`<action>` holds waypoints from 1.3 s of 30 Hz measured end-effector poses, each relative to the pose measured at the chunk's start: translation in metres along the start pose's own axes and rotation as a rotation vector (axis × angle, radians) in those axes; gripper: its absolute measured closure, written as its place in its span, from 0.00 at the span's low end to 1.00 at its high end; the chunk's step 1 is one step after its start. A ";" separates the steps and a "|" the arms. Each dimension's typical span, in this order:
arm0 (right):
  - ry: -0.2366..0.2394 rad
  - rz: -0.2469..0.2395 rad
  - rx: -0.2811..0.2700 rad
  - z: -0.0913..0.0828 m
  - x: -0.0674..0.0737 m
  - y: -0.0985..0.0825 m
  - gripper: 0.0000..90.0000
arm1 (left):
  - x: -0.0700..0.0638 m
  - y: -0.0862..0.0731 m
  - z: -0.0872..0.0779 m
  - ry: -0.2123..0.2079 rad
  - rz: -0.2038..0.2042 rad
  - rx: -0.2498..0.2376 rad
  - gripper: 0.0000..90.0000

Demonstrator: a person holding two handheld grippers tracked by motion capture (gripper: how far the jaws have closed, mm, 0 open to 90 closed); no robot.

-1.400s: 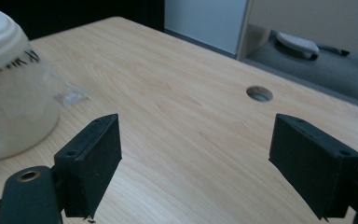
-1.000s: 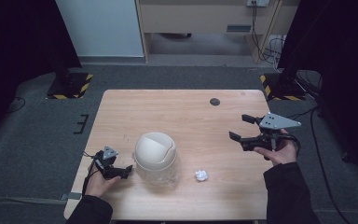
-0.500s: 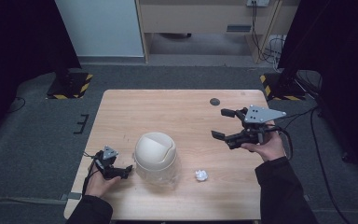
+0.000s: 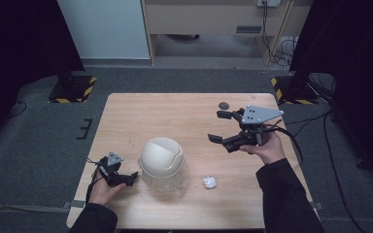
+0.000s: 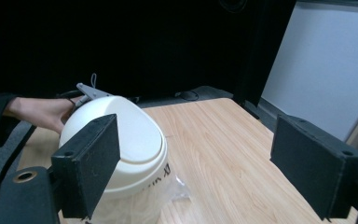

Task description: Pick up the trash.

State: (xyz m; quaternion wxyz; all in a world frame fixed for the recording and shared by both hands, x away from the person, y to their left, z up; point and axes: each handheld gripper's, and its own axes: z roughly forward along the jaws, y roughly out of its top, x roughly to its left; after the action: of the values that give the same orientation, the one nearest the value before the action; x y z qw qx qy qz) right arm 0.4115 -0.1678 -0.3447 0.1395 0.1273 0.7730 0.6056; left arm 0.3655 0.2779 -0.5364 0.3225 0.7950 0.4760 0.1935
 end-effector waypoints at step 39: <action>0.213 0.060 0.015 0.075 0.019 -0.021 0.22 | 0.000 0.000 0.000 0.000 0.000 0.000 0.00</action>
State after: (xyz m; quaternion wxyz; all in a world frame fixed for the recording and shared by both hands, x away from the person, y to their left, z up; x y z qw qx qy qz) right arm 0.4212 -0.0986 -0.3828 0.0375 0.0867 0.7837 0.6139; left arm 0.3655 0.2779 -0.5364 0.3224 0.7951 0.4759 0.1936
